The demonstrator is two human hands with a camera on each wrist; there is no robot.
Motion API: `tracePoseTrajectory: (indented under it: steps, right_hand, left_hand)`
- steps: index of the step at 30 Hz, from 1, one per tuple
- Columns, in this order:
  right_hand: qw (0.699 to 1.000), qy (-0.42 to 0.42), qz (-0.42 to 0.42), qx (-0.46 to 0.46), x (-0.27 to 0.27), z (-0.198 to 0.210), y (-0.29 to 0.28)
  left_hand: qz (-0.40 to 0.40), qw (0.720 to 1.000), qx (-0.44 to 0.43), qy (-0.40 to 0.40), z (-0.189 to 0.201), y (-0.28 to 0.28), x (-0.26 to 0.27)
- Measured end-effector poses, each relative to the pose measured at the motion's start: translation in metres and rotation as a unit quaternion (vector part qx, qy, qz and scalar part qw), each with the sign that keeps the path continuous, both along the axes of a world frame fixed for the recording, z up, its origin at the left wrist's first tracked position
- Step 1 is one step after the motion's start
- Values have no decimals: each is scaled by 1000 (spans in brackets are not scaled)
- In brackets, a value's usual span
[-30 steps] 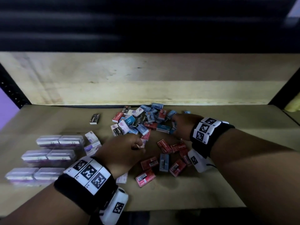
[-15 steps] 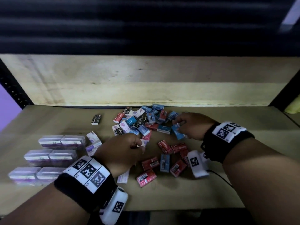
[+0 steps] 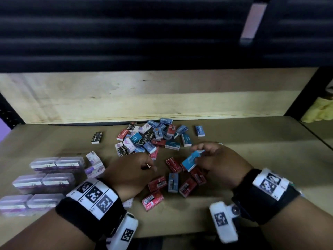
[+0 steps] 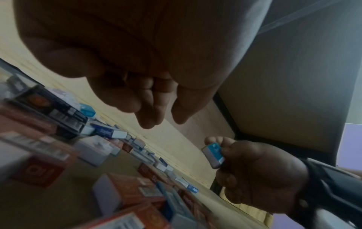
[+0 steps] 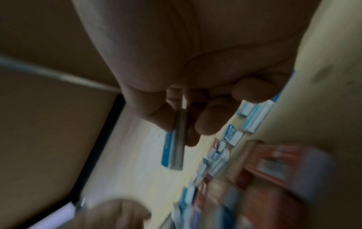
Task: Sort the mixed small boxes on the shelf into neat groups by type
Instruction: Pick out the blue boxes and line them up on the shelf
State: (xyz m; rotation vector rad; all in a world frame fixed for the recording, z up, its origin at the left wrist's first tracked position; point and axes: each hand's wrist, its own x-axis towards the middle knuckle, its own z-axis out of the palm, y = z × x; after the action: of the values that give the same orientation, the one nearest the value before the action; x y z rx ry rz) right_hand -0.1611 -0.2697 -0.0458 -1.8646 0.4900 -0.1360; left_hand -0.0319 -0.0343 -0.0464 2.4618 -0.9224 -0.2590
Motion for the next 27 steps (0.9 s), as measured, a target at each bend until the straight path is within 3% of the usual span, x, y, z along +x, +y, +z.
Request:
tracePoseTrajectory:
  steps: [4, 6, 14, 21, 27]
  right_hand:
    - [977, 66, 74, -188, -16, -7, 20]
    - [963, 94, 104, -232, -20, -3, 26]
    - [955, 83, 150, -241, -31, 2, 34]
    - [928, 93, 147, -328, -43, -8, 42]
    - [935, 111, 146, -304, -48, -10, 37]
  left_hand:
    - [-18, 1000, 18, 16, 2, -5, 3]
    - [-29, 999, 29, 8, 4, -12, 5]
    - [-107, 988, 110, -26, 25, -58, 18]
    - [-198, 951, 224, -76, 16, -108, 38]
    - [-202, 919, 310, -134, 8, -138, 49]
